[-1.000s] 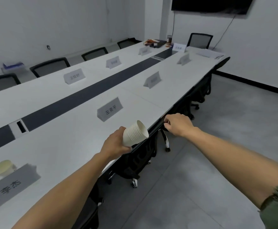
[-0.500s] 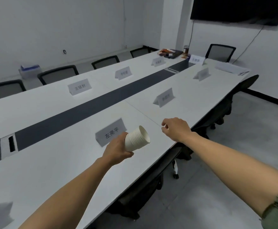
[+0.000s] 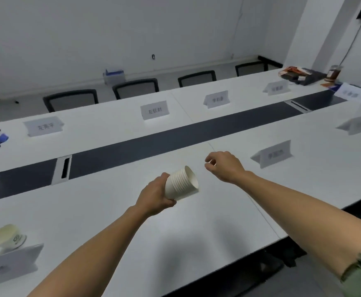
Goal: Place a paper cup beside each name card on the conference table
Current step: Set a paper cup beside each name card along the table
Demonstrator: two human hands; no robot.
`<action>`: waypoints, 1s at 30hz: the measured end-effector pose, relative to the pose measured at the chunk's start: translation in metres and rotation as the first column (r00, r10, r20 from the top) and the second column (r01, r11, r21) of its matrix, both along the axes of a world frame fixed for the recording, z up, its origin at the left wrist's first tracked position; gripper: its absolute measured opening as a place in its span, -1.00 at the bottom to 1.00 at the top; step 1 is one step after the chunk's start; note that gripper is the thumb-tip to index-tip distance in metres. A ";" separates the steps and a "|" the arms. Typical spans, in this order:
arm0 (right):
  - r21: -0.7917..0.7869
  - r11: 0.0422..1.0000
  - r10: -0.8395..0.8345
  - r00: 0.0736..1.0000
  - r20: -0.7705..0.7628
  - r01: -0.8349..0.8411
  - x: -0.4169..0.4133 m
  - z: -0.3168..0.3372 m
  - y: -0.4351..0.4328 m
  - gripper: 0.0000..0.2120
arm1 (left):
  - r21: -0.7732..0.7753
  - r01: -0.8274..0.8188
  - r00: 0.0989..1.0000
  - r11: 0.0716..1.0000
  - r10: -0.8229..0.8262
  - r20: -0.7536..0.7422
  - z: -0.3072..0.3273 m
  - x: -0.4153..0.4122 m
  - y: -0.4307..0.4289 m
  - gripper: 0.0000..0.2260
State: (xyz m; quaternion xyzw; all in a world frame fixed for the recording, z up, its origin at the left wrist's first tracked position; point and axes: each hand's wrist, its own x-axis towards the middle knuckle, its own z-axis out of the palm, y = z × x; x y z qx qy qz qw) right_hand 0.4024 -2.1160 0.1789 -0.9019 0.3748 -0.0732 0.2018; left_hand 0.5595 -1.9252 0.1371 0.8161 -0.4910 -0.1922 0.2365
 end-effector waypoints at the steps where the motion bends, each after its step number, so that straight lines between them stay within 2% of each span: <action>1: 0.029 0.999 0.032 0.999 0.030 -0.033 0.012 0.000 -0.009 -0.72 | 0.001 -0.036 0.999 0.999 0.036 -0.002 -0.001 0.005 -0.005 -0.39; 7: 0.243 0.937 0.210 0.960 0.183 -0.251 0.074 -0.004 -0.048 -0.79 | 0.016 -0.218 0.976 0.976 0.218 0.001 0.003 0.021 -0.026 -0.44; 13: 0.529 0.730 0.378 0.901 0.214 -0.432 0.111 -0.018 -0.053 -0.87 | 0.043 -0.346 0.938 0.937 0.345 0.035 0.000 0.021 -0.016 -0.43; 17: 0.675 0.595 0.368 0.894 0.254 -0.436 0.125 -0.024 -0.050 -0.90 | 0.066 -0.392 0.920 0.917 0.390 0.041 -0.002 0.024 -0.009 -0.44; 22: 0.784 0.475 0.333 0.906 0.259 -0.399 0.132 -0.028 -0.051 -0.92 | 0.054 -0.410 0.912 0.911 0.411 -0.005 -0.007 0.026 -0.010 -0.42; 30: 0.839 0.394 0.315 0.913 0.259 -0.374 0.118 -0.029 -0.062 -0.92 | 0.029 -0.362 0.926 0.932 0.363 -0.104 -0.015 0.025 -0.022 -0.41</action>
